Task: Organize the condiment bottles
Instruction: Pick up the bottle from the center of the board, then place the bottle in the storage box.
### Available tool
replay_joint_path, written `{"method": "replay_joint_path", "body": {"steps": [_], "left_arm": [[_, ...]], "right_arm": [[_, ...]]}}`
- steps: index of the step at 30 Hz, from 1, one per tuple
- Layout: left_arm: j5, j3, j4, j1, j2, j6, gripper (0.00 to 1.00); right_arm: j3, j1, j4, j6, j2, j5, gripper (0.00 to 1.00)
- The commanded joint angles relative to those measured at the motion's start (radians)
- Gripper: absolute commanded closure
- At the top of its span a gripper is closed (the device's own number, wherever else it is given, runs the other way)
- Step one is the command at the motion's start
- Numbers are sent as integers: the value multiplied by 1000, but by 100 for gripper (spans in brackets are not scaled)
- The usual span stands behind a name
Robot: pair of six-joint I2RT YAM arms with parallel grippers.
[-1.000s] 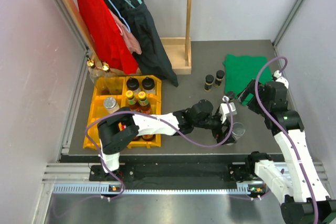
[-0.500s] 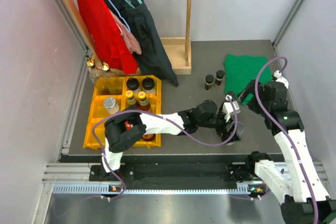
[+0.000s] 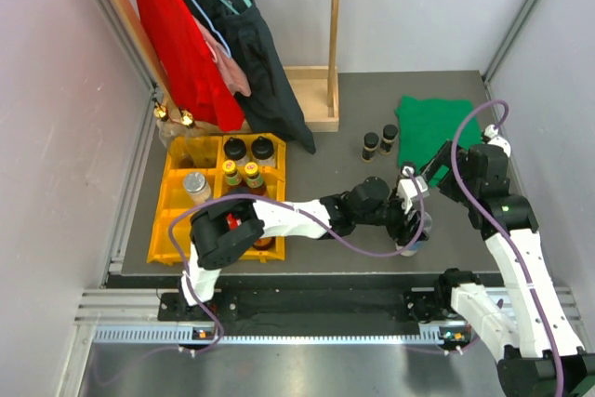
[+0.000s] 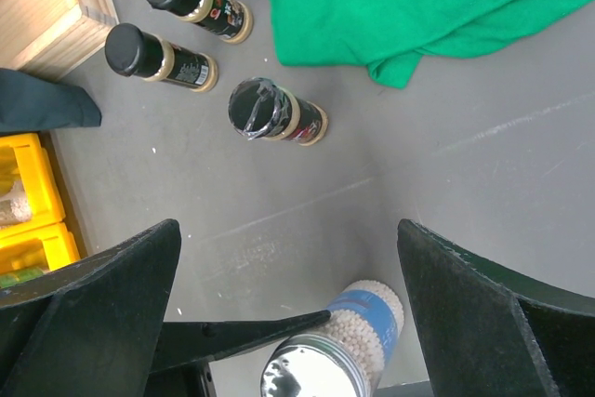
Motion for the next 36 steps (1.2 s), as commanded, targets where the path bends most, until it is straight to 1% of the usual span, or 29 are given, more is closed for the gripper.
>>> {"method": "replay_joint_path", "body": {"steps": [1,6,9,13,14,16,17,19,20,23,24,27,31,32,36], "left_arm": [[-59,29,-61,-5,-55,14,100],[-64,0,-124,-6,-164,1,100],[-120,-22,-195,-8,-257,-4,100],[-283,-26,-327,-6,-392,22,100],[-374,-28,-368,-6,-414,28,100],[-467,-42,-391,-6,-472,39,100],[-551,-48,-404,-5,-492,39,100],[-632,-49,-462,-3,-533,39,100],[-709,-46,-483,-5,-546,37,100],[-818,-26,-560,-2,-581,22,100],[-888,-22,-574,-2,-587,10,100],[-1019,-14,-626,7,-613,-18,100],[-1117,20,-713,49,-627,-74,100],[-1139,27,-758,70,-629,-88,100],[-1193,58,-786,109,-659,-101,100]], "right_arm": [[33,-11,22,-12,1,11,1],[33,-14,18,-13,1,13,1],[31,-11,17,-13,0,13,1],[24,-11,23,-10,0,13,1],[24,-11,25,-9,0,10,1],[21,-11,28,-5,0,8,1],[19,-11,28,-4,-2,5,1],[18,-12,29,-4,0,5,1],[16,-14,29,-2,0,3,1],[16,-12,31,1,0,0,1],[13,-11,32,1,1,-1,1],[10,-12,35,4,6,-4,1],[4,-11,43,7,12,-12,1],[1,-12,43,8,14,-15,1],[-5,-11,48,11,18,-23,1]]}}
